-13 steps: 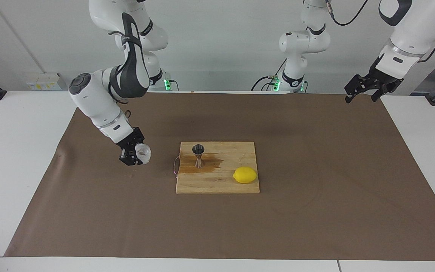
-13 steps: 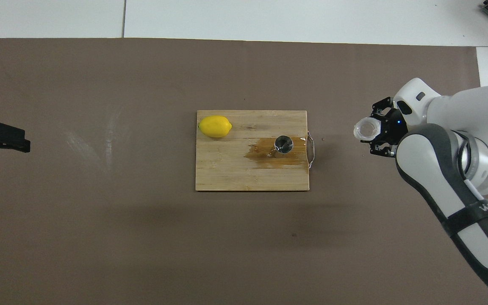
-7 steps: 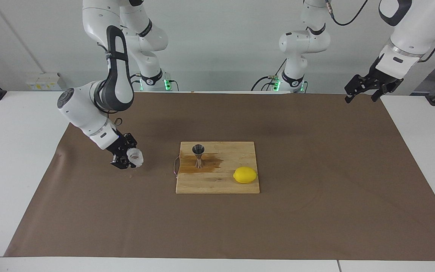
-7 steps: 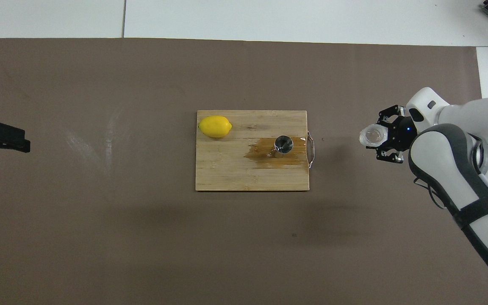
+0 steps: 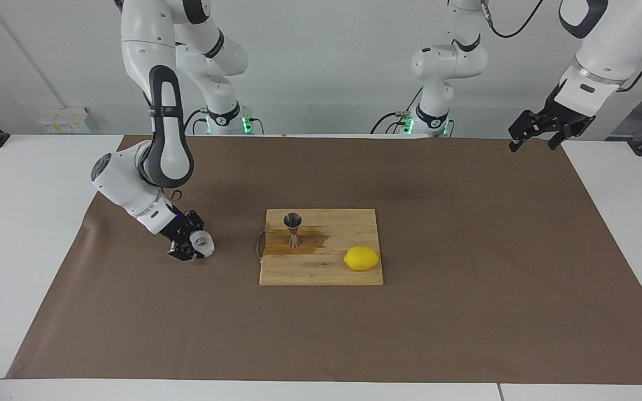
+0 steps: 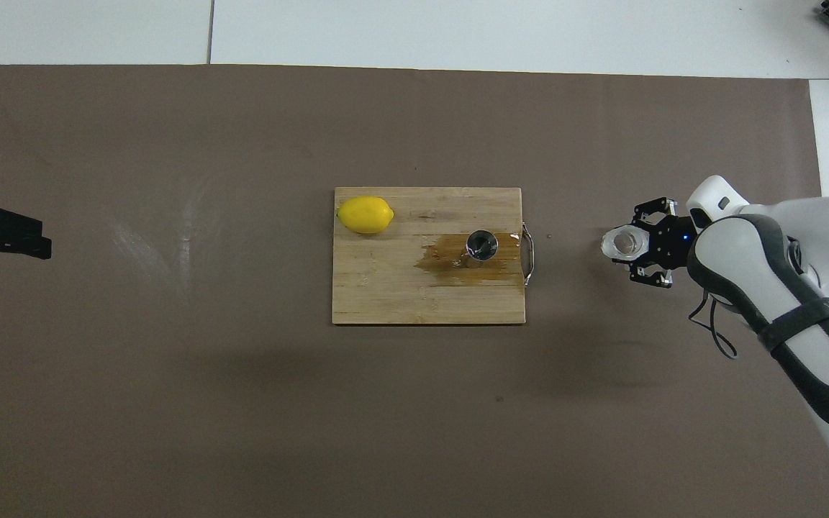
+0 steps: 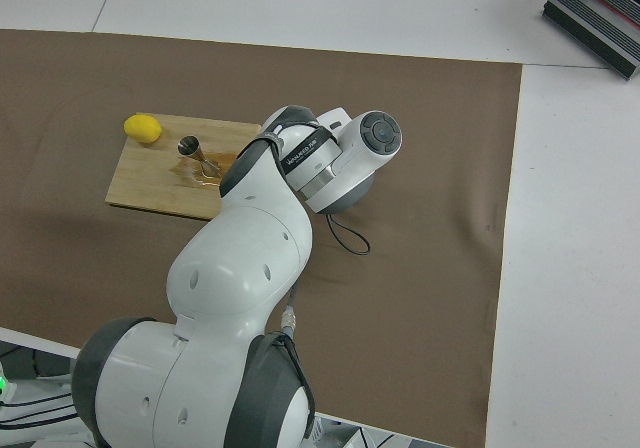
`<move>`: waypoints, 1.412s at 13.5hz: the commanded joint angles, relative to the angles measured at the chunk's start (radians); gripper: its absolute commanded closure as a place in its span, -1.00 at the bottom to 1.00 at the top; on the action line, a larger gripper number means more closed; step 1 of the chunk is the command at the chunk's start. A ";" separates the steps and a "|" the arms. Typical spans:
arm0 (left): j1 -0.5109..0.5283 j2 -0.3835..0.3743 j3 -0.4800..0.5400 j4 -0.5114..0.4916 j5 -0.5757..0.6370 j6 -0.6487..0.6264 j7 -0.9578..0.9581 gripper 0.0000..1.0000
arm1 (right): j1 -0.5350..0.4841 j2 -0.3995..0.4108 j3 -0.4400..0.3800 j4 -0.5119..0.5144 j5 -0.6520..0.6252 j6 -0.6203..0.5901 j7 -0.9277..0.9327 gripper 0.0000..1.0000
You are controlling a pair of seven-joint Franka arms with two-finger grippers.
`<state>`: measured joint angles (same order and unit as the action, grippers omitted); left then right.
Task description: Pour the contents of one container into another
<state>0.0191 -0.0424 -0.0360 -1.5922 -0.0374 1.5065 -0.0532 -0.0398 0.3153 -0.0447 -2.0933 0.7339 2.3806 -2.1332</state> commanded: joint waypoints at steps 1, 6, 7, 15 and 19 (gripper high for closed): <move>0.004 -0.020 0.002 -0.015 -0.006 -0.011 0.007 -1.00 | -0.006 -0.004 0.009 0.002 0.025 0.008 -0.016 -1.00; 0.004 -0.020 0.001 -0.015 -0.006 -0.011 0.007 -1.00 | 0.032 -0.105 0.006 0.001 -0.034 -0.059 0.177 -1.00; 0.004 -0.020 0.002 -0.015 -0.006 -0.011 0.007 -1.00 | 0.037 -0.126 0.005 0.001 -0.071 -0.082 0.262 -1.00; 0.004 -0.020 0.002 -0.015 -0.006 -0.011 0.007 -1.00 | 0.092 -0.208 0.008 -0.002 -0.436 -0.179 1.086 -1.00; 0.004 -0.020 0.002 -0.015 -0.006 -0.011 0.007 -1.00 | 0.097 -0.219 0.006 0.009 -0.582 -0.280 1.500 -1.00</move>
<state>0.0191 -0.0424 -0.0360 -1.5922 -0.0374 1.5060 -0.0532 0.0593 0.1176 -0.0397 -2.0809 0.2130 2.1450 -0.7933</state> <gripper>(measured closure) 0.000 0.000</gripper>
